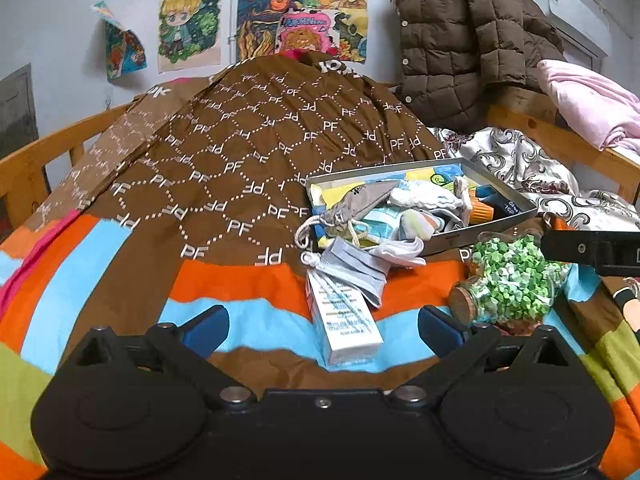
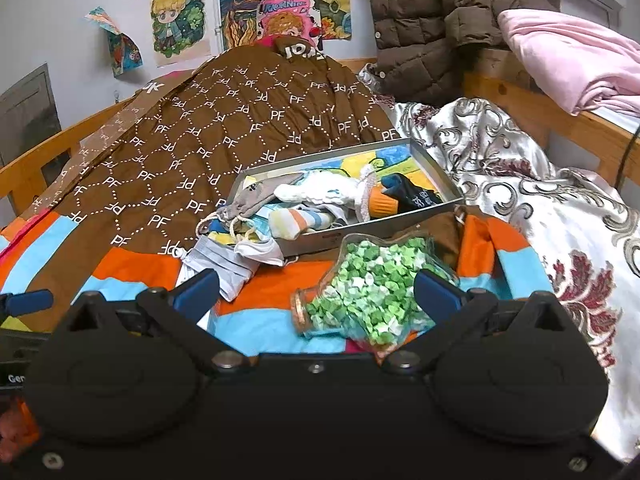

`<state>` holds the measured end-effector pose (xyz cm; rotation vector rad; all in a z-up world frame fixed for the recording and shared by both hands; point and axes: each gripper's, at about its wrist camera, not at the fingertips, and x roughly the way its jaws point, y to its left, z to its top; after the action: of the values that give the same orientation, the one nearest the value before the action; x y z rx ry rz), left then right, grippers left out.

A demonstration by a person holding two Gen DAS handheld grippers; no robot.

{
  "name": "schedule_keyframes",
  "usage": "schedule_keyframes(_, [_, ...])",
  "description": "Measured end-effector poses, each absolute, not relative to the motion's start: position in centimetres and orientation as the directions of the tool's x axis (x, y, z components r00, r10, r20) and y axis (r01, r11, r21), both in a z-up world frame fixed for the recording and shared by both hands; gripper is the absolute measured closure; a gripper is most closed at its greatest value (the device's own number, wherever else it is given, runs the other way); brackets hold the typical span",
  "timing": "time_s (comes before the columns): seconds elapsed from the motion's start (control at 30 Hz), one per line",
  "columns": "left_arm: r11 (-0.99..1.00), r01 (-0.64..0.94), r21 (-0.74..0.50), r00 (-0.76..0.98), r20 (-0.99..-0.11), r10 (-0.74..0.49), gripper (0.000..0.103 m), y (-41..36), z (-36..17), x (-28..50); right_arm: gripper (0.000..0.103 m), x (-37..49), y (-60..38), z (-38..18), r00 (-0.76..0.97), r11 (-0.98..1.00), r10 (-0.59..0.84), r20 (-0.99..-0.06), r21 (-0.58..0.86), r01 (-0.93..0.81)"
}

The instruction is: Organize soft objects

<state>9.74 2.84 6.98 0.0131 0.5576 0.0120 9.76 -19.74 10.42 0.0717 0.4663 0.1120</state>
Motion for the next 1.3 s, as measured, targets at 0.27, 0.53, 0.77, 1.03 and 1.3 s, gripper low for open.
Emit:
schedule_keyframes(0.27, [0.999,-0.005,0.049,0.856,-0.516,0.030,0.002,3.7,6.9,13.0,0.000,11.9,-19.1,9.1,0.881,0.990,0.138,-0.453,0.100,-0.103])
schedule_keyframes(0.53, [0.998,0.010,0.055,0.848,-0.529,0.021,0.002,4.2,5.9,15.8,0.001,13.3,-18.0,8.0,0.867,0.991,0.135,-0.480,0.088,-0.106])
schedule_keyframes(0.77, [0.998,0.029,0.063,0.847,-0.531,0.009,0.002,4.5,5.0,18.1,0.001,15.3,-17.2,7.4,0.861,0.991,0.134,-0.491,0.064,-0.118])
schedule_keyframes(1.03, [0.999,0.027,0.028,0.840,-0.543,-0.007,0.002,5.3,3.4,21.0,0.001,18.4,-15.5,7.2,0.850,0.986,0.136,-0.509,-0.014,-0.166])
schedule_keyframes(1.3, [0.999,0.051,0.014,0.836,-0.548,-0.035,0.002,6.3,2.2,24.1,0.001,22.5,-13.2,6.6,0.834,0.964,0.148,-0.532,-0.109,-0.241])
